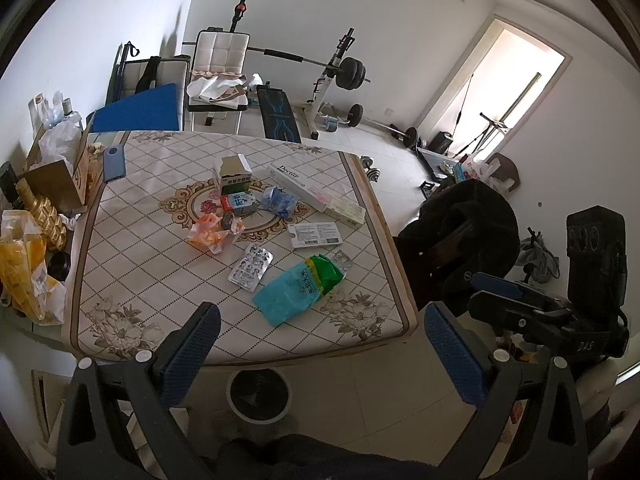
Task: Collect trash
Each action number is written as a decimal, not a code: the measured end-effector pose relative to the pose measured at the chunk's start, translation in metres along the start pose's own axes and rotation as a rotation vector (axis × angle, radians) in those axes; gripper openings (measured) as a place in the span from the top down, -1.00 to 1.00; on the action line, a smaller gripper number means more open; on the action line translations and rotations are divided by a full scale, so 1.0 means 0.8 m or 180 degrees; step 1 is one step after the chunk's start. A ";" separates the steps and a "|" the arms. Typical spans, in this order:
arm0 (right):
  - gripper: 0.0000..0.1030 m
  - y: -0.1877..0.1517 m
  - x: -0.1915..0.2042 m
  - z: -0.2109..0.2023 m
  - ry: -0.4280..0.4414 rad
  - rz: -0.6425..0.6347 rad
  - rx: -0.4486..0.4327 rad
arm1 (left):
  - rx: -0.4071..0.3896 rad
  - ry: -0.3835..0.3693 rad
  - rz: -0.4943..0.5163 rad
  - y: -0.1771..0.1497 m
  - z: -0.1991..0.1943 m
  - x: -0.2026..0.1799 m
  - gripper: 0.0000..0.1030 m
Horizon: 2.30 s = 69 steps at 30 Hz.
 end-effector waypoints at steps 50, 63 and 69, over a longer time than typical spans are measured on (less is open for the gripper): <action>-1.00 -0.003 -0.069 0.091 -0.0293 0.0838 0.0452 | 0.0163 0.1530 0.0011 -0.010 0.085 0.068 -1.00; -1.00 -0.049 -0.160 0.362 -0.1312 0.2322 0.0953 | 0.1323 0.2065 -0.0263 -0.060 0.305 0.287 -1.00; -1.00 -0.028 -0.148 0.464 -0.1559 0.2734 0.1194 | 0.1637 0.1869 -0.0123 -0.051 0.363 0.338 -1.00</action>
Point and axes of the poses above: each gripper's, at about its wrist camera, not at the fingertips, and z roughly the way its jaws point, x to its left, y to its top, the point moved 1 cm from there along z, roughly the way its jaws point, and after that the axes turned 11 degrees about -y, right-handed, at the moved point
